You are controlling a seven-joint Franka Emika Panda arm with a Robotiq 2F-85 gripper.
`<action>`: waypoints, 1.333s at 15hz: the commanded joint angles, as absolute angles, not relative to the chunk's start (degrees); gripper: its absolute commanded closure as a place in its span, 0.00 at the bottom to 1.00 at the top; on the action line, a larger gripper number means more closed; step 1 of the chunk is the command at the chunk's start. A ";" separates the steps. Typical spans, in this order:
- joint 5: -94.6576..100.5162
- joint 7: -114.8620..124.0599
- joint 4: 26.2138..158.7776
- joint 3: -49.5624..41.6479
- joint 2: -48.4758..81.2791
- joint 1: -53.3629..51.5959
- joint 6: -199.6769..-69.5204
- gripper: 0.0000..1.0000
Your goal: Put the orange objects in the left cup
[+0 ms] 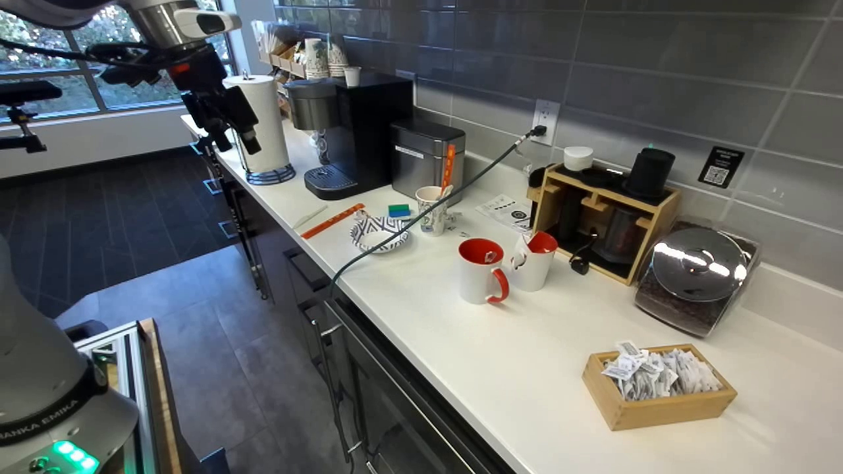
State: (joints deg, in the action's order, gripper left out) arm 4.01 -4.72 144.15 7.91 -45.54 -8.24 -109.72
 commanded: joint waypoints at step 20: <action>1.76 6.17 142.92 21.97 -20.26 -17.31 -127.99 0.00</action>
